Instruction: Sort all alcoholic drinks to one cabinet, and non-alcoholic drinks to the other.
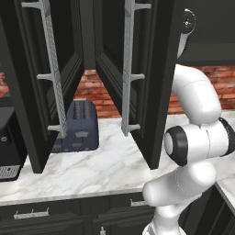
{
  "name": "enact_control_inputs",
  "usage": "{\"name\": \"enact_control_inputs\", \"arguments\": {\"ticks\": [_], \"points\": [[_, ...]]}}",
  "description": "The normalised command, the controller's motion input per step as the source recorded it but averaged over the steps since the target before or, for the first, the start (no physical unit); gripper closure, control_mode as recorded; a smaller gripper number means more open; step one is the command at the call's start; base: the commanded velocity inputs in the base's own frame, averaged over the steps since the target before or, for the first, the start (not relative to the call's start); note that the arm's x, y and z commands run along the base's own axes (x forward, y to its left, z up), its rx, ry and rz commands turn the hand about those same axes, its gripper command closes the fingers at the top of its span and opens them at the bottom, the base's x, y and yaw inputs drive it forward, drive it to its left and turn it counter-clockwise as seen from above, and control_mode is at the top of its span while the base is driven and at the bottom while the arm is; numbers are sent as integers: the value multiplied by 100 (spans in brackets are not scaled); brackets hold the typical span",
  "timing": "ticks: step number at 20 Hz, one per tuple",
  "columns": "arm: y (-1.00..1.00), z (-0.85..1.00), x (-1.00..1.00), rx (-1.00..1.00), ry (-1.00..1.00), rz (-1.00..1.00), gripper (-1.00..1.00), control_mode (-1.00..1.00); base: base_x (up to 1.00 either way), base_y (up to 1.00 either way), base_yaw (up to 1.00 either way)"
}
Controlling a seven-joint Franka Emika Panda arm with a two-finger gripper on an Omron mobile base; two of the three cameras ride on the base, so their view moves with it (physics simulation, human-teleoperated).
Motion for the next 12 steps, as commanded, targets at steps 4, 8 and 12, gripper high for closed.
{"name": "enact_control_inputs", "arguments": {"ticks": [4, 8, 12], "points": [[2, -34, 34, -2, 0, 0, 100, -100, 0, 0, 0], [3, -25, 43, -1, 0, 0, 100, -100, 0, 0, 0], [0, -15, 51, 0, 0, 0, 100, -100, 0, 0, 0]]}}
